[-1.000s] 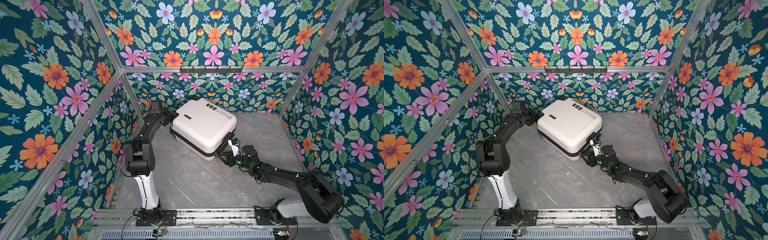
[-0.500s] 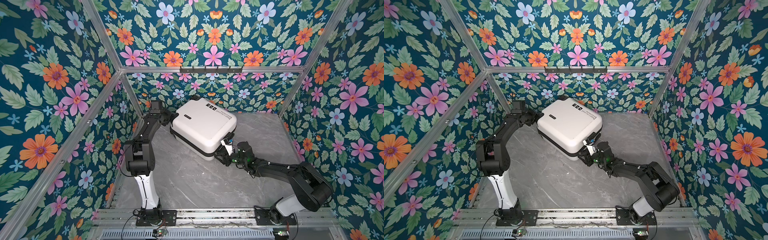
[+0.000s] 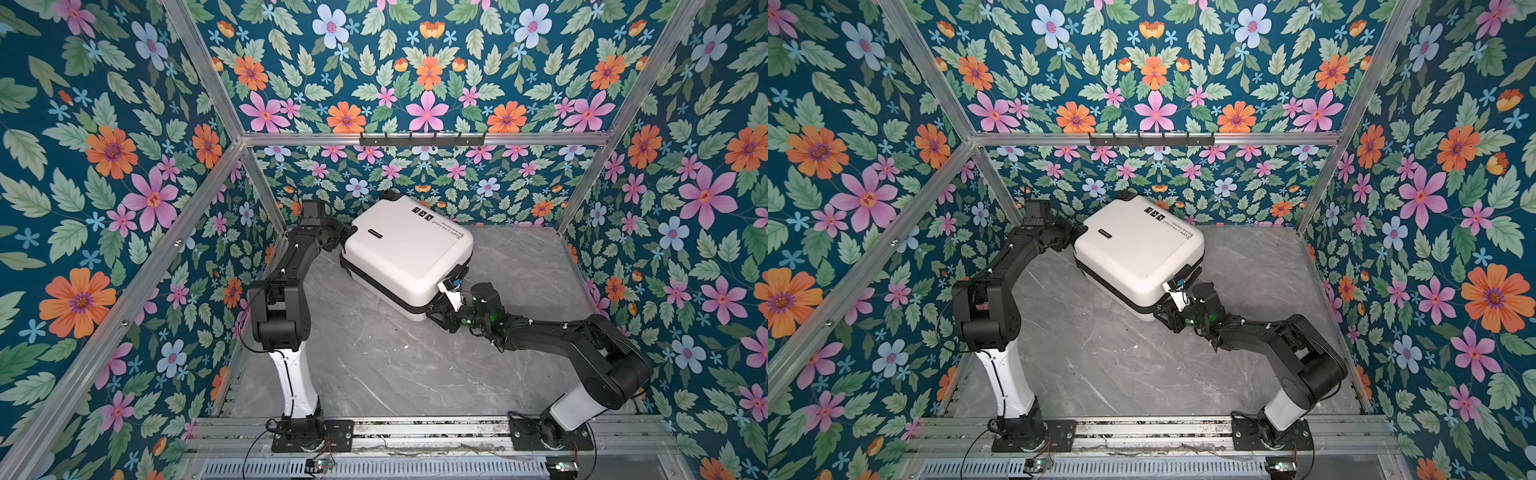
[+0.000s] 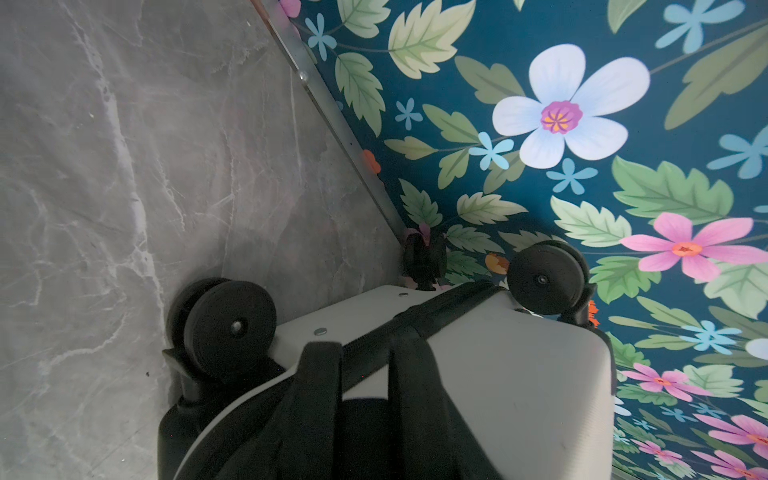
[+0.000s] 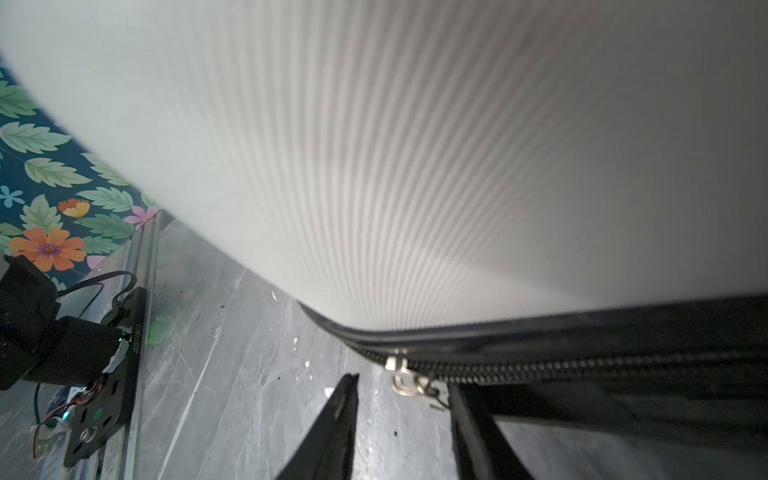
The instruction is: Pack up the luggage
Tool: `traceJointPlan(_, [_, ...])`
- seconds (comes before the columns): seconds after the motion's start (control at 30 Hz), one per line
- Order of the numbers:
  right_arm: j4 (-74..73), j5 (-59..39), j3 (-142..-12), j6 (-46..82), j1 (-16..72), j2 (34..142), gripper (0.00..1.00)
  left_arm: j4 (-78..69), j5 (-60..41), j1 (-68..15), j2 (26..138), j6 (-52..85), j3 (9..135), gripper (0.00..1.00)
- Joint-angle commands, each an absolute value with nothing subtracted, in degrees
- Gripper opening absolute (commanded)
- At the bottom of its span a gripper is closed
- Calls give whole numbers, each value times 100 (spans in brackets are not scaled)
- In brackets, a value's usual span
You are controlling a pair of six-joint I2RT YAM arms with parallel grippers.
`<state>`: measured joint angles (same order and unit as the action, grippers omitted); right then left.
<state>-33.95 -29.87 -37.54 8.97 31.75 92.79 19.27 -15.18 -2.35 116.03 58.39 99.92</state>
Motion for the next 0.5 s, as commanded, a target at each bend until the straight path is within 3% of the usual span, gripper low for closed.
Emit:
traceJointPlan(0.0, [-3787,-2821,-3806,1083,3180,9390,34,2399,-1266,-237,11711,5748,9960,0])
traceJointPlan(0.47, [-3948,-2987,-3892,1356,3118,9448,6,2408,-1226,-237,11707,5775,9959,0])
